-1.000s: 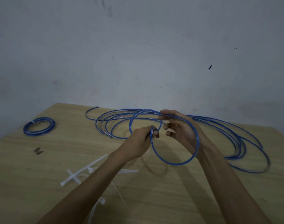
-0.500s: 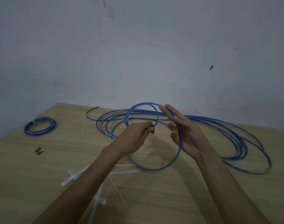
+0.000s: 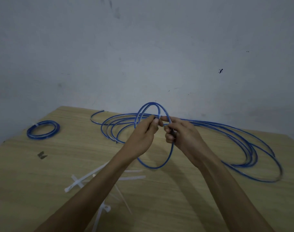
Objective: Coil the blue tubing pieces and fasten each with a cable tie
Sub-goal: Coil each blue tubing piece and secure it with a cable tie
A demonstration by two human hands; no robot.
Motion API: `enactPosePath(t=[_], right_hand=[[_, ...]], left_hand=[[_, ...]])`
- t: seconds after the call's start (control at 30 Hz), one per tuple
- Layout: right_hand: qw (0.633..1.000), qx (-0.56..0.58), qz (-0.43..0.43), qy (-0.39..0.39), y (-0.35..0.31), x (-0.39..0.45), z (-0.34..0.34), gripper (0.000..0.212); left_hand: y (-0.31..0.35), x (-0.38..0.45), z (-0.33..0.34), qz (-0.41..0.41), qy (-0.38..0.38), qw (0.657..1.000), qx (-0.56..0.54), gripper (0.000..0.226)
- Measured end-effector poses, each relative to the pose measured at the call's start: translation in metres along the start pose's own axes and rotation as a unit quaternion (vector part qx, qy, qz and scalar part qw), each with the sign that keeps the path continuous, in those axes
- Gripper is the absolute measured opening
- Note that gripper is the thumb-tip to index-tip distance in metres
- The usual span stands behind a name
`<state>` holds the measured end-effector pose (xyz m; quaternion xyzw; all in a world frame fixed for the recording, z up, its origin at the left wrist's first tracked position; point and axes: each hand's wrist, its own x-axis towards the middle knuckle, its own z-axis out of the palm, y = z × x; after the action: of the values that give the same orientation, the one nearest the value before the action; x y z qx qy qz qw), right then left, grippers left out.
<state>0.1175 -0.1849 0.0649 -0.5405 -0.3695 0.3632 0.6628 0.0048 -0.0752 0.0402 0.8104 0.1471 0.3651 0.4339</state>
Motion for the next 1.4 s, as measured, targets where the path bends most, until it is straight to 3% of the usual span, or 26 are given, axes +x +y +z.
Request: enactPosePath(t=[0.27, 0.37, 0.47, 0.57, 0.73, 0.87, 0.97, 1.03, 1.1, 1.13, 1.23, 1.4], right_hand=[[0.980, -0.189, -0.063, -0.012, -0.002, -0.013, 0.019, 0.021], [0.963, -0.257, -0.069, -0.047, 0.001, -0.016, 0.024, 0.022], [0.943, -0.317, -0.076, -0.068, 0.004, -0.016, 0.026, 0.020], [0.909, -0.391, -0.109, -0.093, 0.008, -0.017, 0.027, 0.014], [0.841, -0.511, -0.115, -0.138, 0.013, -0.015, 0.019, 0.015], [0.767, -0.627, -0.104, -0.088, 0.017, -0.010, 0.005, 0.020], [0.798, -0.597, -0.077, -0.034, 0.019, -0.008, -0.001, 0.016], [0.869, -0.492, -0.041, -0.013, 0.021, -0.006, 0.000, 0.017], [0.949, -0.311, -0.008, 0.046, 0.023, -0.003, 0.004, 0.021], [0.971, -0.223, 0.001, 0.082, 0.022, -0.002, 0.007, 0.020], [0.981, -0.097, -0.034, 0.164, 0.022, 0.000, 0.010, 0.011], [0.970, -0.134, -0.050, 0.196, 0.025, 0.001, 0.006, 0.003]], left_hand=[[0.002, 0.005, 0.000, -0.120, 0.079, 0.972, -0.184, 0.030], [0.001, 0.008, -0.004, -0.173, 0.054, 0.936, -0.303, 0.034], [0.008, 0.010, -0.011, -0.205, 0.047, 0.872, -0.441, 0.035], [0.011, 0.010, -0.019, -0.216, 0.032, 0.824, -0.523, 0.032], [0.013, 0.013, -0.035, -0.199, 0.027, 0.782, -0.590, 0.030], [0.013, 0.016, -0.052, -0.167, -0.003, 0.745, -0.646, 0.031], [0.013, 0.016, -0.057, -0.156, -0.026, 0.736, -0.658, 0.029], [0.015, 0.015, -0.057, -0.150, -0.036, 0.738, -0.656, 0.027], [0.018, 0.014, -0.055, -0.149, -0.045, 0.748, -0.645, 0.028], [0.020, 0.013, -0.053, -0.152, -0.048, 0.754, -0.638, 0.028], [0.023, 0.012, -0.050, -0.155, -0.058, 0.769, -0.617, 0.029], [0.031, 0.010, -0.051, -0.153, -0.029, 0.797, -0.583, 0.029]])
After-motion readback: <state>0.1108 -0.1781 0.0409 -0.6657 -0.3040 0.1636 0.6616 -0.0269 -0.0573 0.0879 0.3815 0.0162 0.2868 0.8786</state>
